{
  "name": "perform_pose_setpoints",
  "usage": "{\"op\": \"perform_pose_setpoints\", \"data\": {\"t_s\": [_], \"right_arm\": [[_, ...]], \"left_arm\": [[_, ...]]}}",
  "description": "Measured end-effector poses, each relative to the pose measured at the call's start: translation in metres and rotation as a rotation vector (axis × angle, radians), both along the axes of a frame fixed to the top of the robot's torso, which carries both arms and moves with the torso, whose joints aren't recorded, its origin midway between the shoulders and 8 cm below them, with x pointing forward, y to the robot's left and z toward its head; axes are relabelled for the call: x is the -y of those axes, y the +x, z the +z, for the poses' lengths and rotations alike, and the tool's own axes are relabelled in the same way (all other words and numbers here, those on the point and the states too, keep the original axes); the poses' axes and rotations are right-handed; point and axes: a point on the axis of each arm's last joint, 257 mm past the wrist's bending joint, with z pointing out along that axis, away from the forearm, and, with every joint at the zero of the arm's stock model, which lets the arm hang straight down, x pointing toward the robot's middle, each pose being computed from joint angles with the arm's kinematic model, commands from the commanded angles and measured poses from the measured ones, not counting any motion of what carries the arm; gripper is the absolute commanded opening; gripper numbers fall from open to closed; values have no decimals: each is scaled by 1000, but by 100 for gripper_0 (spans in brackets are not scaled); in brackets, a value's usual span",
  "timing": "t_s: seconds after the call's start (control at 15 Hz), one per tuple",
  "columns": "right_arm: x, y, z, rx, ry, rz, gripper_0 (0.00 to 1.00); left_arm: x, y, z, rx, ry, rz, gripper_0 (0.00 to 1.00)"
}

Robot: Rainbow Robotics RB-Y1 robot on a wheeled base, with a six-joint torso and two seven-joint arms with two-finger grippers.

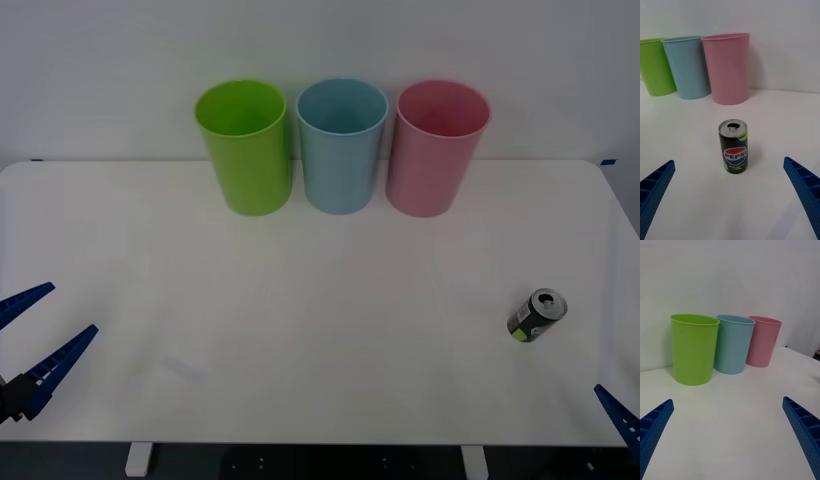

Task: Grasp the object on the table and drop it into the matching bin: aluminum can to the light blue bin, PET bottle to the pink bin.

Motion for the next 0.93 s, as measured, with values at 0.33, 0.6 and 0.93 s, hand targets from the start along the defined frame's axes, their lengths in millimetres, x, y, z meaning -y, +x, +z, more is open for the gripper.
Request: {"op": "perform_pose_setpoints", "data": {"t_s": [0.33, 0.6, 0.93], "right_arm": [[2, -10, -38, -58, 26, -5, 100], [-1, -9, -58, -33, -17, -13, 100], [-11, 6, -75, -1, 6, -41, 100]], "left_arm": [[0, 0, 0, 0, 0, 0, 100], [0, 0, 0, 0, 0, 0, 100], [0, 0, 0, 0, 0, 0, 100]]}}
